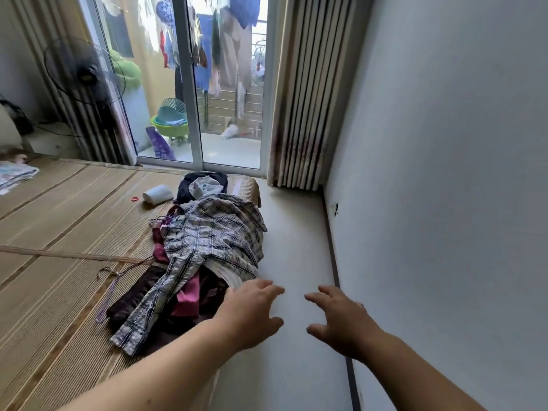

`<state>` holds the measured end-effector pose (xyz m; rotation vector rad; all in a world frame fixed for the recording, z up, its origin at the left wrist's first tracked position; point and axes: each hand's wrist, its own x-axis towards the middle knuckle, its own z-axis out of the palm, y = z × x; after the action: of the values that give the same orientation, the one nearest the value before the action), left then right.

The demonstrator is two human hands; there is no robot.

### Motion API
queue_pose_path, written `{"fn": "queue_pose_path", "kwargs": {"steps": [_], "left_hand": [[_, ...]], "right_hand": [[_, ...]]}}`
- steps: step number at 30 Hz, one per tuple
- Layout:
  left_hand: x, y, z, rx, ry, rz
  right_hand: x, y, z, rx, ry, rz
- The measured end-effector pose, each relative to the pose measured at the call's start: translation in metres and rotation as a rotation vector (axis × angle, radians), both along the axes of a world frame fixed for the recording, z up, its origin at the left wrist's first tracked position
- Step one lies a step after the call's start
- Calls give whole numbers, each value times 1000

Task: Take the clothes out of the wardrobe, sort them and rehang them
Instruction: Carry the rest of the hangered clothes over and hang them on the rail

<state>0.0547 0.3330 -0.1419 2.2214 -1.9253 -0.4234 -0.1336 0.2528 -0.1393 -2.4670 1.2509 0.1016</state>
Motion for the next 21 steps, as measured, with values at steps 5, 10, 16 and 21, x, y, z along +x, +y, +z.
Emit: {"fn": "queue_pose_path", "kwargs": {"steps": [5,10,16,21], "left_hand": [[62,-96,16,10,-2,16],[107,-164,-2,72,3,63],[179,-277,-19,43,37,250],[237,-340,-24,66,94,470]], "right_hand": [[69,-91,5,21,-25,32],[122,-182,-11,52,-30,89],[208,-332,-26,51,39,279],[298,-453,-7,31,57,470]]}}
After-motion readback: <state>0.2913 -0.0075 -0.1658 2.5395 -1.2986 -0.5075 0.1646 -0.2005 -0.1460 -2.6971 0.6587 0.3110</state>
